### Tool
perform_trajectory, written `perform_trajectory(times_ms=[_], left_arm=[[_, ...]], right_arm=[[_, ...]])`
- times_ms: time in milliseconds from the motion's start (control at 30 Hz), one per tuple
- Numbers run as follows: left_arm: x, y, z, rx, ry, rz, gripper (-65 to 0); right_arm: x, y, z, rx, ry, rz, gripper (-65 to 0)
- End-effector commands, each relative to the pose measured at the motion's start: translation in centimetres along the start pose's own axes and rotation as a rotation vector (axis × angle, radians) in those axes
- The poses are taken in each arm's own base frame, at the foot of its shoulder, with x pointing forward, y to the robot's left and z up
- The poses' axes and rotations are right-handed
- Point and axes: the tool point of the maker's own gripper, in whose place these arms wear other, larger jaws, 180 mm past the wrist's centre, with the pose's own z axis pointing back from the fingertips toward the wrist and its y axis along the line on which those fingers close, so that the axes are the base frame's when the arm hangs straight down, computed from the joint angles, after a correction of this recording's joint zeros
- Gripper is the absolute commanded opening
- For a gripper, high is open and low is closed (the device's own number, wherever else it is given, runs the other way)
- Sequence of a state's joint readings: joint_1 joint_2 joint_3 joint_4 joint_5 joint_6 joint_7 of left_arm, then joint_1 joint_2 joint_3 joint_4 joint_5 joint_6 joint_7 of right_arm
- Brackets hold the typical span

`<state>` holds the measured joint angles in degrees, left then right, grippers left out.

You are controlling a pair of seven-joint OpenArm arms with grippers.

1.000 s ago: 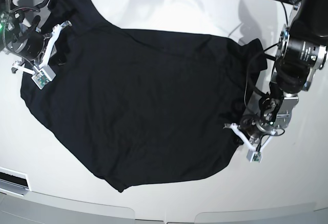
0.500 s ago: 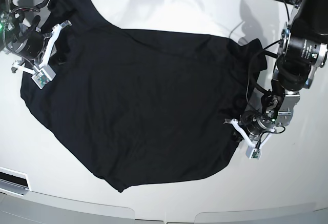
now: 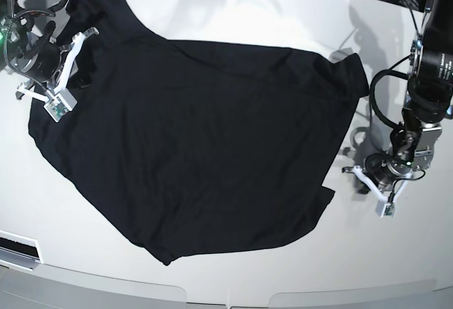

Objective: Layout the t-shirt on the table in an organized manner, then fold the t-shirt properly
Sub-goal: 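Press the left gripper onto the shirt edge and withdraw it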

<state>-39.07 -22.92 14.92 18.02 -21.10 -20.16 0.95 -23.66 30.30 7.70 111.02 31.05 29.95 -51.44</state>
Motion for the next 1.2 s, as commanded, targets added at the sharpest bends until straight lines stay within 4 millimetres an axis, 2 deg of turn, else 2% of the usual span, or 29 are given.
perform_trajectory(times_ms=[0, 67, 133, 233, 333, 500, 633, 867, 967, 1067, 1167], left_arm=[[3.7, 0.4, 0.3, -0.025, -0.088, 0.011, -65.0], [4.4, -1.2, 0.2, -0.105, -0.107, 0.028, -65.0], [5.0, -2.1, 0.0, -0.125, -0.122, 0.038, -65.0], [5.3, -2.2, -0.7, -0.067, -0.136, 0.044, -65.0], [4.9, -2.1, -1.5, 0.032, -0.119, 0.003, -65.0], [4.9, -4.7, -2.4, 0.007, -0.155, -0.042, -65.0], [3.9, -5.0, -2.7, 0.014, -0.143, -0.05, -65.0], [1.0, -3.7, -2.5, 0.035, -0.041, -0.104, -65.0], [0.1, -2.4, -2.1, 0.056, 0.006, -0.105, -65.0], [1.2, 0.6, -1.2, 0.104, 0.002, -0.116, -65.0], [3.6, 4.9, 0.4, 0.177, -0.028, -0.129, -65.0]], right_arm=[[0.9, -0.5, 0.5, -0.01, -0.032, 0.014, -65.0], [0.9, -0.5, 0.5, -0.01, -0.031, 0.014, -65.0], [0.9, -0.5, 0.5, -0.01, -0.028, 0.013, -65.0], [0.9, -0.6, 0.5, -0.019, -0.028, 0.001, -65.0], [0.9, -0.8, 0.5, -0.027, -0.027, -0.01, -65.0], [0.7, -0.8, 0.5, -0.027, -0.02, -0.01, -65.0], [0.5, -0.8, 0.5, -0.027, -0.006, -0.01, -65.0], [0.5, -0.8, 0.5, -0.027, -0.007, -0.009, -65.0], [0.5, -0.8, 0.5, -0.027, -0.006, -0.01, -65.0], [0.5, -0.8, 0.5, -0.027, -0.005, -0.009, -65.0], [0.4, -0.8, 0.5, -0.027, 0.001, -0.009, -65.0]])
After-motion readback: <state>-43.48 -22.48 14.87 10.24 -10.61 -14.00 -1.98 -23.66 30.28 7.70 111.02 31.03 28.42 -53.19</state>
